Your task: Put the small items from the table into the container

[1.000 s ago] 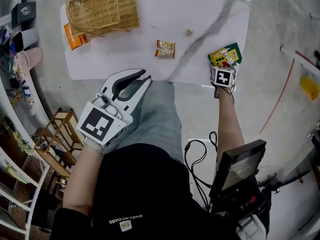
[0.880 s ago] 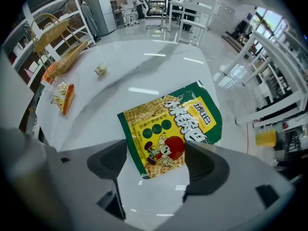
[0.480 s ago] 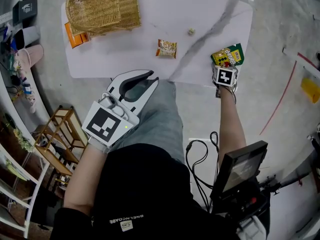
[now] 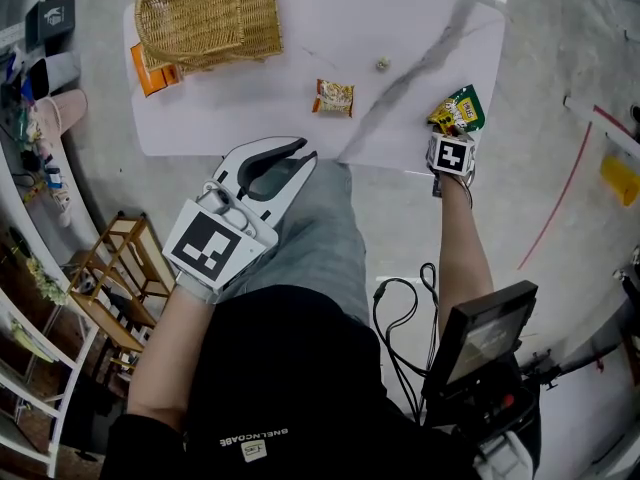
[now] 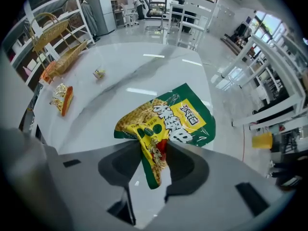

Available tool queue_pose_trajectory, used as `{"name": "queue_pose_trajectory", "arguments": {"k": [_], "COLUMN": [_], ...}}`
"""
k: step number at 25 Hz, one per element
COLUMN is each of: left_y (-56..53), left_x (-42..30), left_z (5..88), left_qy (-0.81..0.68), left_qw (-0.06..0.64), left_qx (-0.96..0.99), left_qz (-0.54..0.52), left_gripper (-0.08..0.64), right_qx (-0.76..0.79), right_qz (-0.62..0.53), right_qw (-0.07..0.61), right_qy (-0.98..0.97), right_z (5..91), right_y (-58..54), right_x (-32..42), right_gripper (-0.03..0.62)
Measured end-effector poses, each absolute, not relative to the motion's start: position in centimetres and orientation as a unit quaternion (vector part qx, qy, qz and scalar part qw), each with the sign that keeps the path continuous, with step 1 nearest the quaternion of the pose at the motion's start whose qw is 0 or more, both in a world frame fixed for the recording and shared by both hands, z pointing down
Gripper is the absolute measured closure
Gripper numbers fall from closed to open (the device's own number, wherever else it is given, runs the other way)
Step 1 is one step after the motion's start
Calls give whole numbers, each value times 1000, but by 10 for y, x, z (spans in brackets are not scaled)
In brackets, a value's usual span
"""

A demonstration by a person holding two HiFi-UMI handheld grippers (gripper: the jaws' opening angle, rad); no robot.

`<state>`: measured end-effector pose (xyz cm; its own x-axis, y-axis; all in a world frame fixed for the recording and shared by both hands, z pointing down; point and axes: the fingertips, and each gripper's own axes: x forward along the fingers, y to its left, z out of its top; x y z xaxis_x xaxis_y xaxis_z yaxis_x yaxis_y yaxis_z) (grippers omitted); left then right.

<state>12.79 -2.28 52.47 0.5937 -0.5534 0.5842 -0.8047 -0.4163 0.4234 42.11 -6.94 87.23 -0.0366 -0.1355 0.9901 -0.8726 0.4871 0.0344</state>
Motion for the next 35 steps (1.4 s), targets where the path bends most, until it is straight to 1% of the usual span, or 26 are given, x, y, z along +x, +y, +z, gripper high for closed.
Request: {"name": "queue_pose_trajectory", "arguments": {"k": [6,14,21,30,35], "left_y": [-25,-21,-22,-15,-1], "left_x": [119,100,72,30,3], "left_z": [511,491,472,461,454], "left_qy": [-419,-432,-454,-503,-537], "left_qw": [342,329,308,311,310], "left_qx": [823,826,824,800,780], "left_qz": [171,152,141,105,84], "left_gripper": [514,514,514,514,514], "right_qx": [388,364,326,242,174], "right_qz": [294,258,203,124,79], "right_qw": [583,577,555,499,491], "right_qy": [-651,-685,-738,-823,-850], "right_z": [852,808,752,674,642], "right_y": [-64,-70,-95,-132,-130], "right_x": [416,373,297,166,102], "right_gripper": [437,439,440,443,443]}}
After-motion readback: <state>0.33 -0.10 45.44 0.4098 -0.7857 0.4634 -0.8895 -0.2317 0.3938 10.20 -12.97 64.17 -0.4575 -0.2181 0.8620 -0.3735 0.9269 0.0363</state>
